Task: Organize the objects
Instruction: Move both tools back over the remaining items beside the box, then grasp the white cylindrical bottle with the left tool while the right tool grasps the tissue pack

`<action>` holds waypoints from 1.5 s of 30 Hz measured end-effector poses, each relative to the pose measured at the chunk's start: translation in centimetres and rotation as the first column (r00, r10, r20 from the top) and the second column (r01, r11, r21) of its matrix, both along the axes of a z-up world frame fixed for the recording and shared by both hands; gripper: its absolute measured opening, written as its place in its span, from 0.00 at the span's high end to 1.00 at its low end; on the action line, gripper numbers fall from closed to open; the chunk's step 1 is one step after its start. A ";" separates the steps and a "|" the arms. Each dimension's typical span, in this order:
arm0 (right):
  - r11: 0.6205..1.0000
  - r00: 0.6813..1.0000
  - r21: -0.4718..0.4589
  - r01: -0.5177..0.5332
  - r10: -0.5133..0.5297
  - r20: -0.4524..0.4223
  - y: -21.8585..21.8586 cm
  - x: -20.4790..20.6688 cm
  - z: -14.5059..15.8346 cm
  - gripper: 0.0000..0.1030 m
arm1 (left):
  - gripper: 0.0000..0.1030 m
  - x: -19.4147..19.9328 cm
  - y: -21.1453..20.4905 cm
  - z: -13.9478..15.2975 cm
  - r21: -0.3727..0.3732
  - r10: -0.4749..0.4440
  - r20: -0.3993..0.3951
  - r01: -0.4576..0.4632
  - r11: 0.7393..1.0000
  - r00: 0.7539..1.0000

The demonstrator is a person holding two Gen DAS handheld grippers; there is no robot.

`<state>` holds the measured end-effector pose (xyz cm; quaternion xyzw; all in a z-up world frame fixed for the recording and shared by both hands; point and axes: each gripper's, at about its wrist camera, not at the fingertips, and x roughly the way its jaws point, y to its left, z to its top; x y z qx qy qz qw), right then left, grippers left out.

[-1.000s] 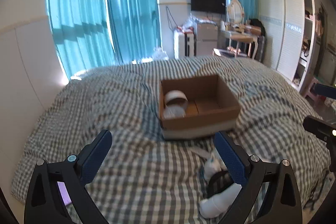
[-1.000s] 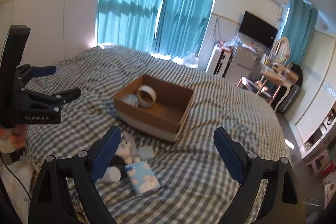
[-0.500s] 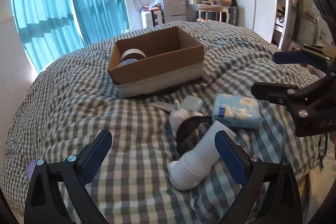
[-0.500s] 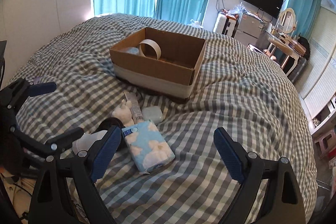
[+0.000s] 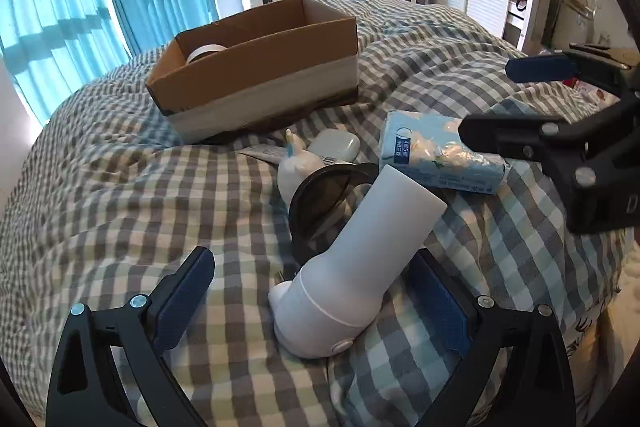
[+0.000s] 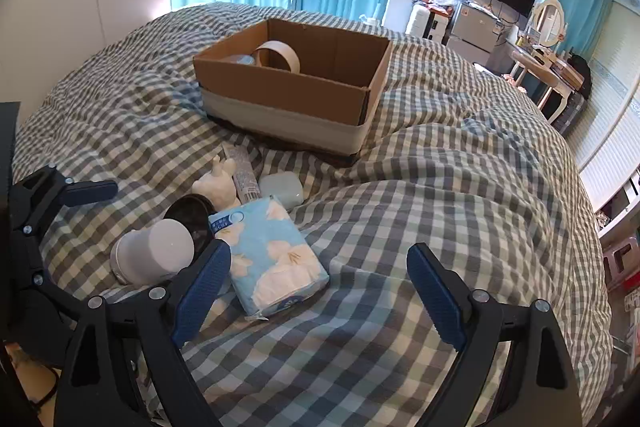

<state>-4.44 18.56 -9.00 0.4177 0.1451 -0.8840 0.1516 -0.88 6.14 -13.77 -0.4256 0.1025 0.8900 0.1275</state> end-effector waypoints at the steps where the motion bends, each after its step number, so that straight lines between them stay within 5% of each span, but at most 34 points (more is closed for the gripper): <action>1: 1.000 1.000 0.003 -0.002 0.002 0.002 -0.1 0.0 -0.2 0.12 | 0.02 0.0 0.0 -0.2 0.006 0.000 0.002 0.000 1.000 1.000; 5: 1.000 1.000 0.006 -0.012 0.012 0.011 -0.2 0.0 -0.6 0.12 | 0.11 -0.3 -0.4 -0.5 0.056 -0.012 0.026 0.011 0.998 1.000; 8: 1.000 1.000 0.006 -0.015 0.015 0.010 -0.3 0.1 -0.5 0.12 | 0.42 -0.1 -0.3 -0.5 0.073 -0.034 0.030 0.031 0.997 0.999; 10: 1.000 1.000 0.006 -0.017 0.017 0.008 -0.3 0.1 -0.4 0.12 | 0.52 0.1 -0.2 -0.3 0.084 -0.050 0.032 0.047 0.995 0.998; 32: 0.998 0.992 -0.024 -0.054 0.056 0.110 -2.0 -1.9 -3.4 0.13 | 0.58 -0.1 -4.1 4.4 0.145 0.048 -0.012 -0.045 0.988 0.999; 35: 0.998 0.990 -0.034 -0.062 0.066 0.127 -2.1 -2.1 -3.6 0.33 | 0.58 -0.3 -4.7 4.5 0.151 0.059 -0.005 -0.058 0.987 0.998; 45: 0.996 0.993 -0.014 -0.093 0.094 0.072 -3.2 -0.8 -1.3 0.40 | 0.58 0.2 -5.3 5.8 0.156 0.063 -0.030 -0.058 0.986 0.998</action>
